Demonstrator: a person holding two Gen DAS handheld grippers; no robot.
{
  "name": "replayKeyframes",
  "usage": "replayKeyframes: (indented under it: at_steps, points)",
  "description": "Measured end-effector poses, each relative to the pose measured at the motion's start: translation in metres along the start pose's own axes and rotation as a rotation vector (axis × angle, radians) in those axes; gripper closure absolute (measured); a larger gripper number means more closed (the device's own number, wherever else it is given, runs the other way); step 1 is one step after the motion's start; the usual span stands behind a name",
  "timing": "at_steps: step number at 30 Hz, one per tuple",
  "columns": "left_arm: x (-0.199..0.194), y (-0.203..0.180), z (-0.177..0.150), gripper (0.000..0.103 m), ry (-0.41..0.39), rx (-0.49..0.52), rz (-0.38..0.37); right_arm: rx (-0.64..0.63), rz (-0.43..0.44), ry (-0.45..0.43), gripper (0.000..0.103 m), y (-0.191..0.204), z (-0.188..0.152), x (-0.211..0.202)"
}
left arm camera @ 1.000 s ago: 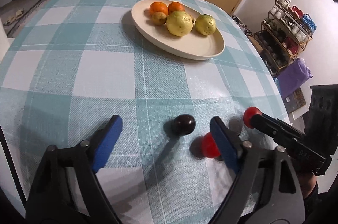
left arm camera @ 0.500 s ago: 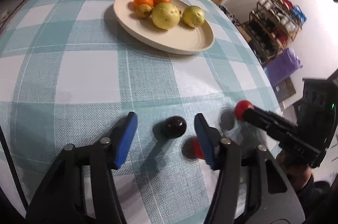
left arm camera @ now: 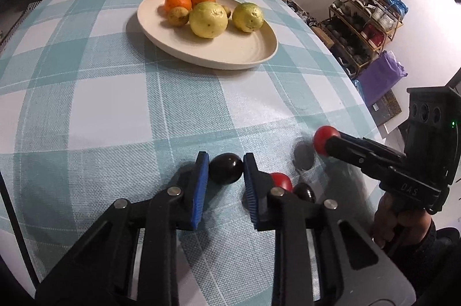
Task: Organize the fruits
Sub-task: 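Grasp a dark plum with the left tool while the right tool holds the tomato, then carry the tomato and plum onto the plate and open both tools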
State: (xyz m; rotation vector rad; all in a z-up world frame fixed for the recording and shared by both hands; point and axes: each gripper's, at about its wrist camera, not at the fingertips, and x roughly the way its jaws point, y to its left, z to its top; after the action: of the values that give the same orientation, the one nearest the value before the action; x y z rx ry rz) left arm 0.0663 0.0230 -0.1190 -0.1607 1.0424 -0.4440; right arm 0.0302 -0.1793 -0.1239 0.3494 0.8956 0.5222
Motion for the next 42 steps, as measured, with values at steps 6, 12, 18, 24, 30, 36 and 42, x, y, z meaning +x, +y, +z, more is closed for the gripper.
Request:
replayKeyframes:
  at_steps: [6,12,18,24,30,36,42]
  points:
    - [-0.012,0.0,0.004,0.081,-0.038,0.003,-0.013,-0.007,0.008,-0.004,0.072,0.002,0.002,0.0]
    - [-0.026,0.001,0.016,0.081,-0.086,0.007,-0.012,-0.024,0.027,-0.015,0.072,0.007,0.009,-0.001]
    - [-0.033,0.006,0.036,0.081,-0.118,0.011,0.006,-0.038,0.047,-0.034,0.072,0.012,0.027,0.002]
    - [-0.034,0.013,0.066,0.081,-0.142,0.01,0.031,-0.053,0.064,-0.059,0.072,0.017,0.055,0.009]
    - [-0.024,0.023,0.094,0.081,-0.151,0.0,0.062,-0.057,0.075,-0.076,0.072,0.017,0.082,0.02]
    - [-0.005,0.038,0.118,0.081,-0.139,-0.036,0.097,-0.064,0.062,-0.067,0.072,0.016,0.111,0.041]
    - [0.013,0.052,0.134,0.081,-0.128,-0.072,0.115,-0.052,0.055,-0.038,0.072,0.009,0.136,0.063]
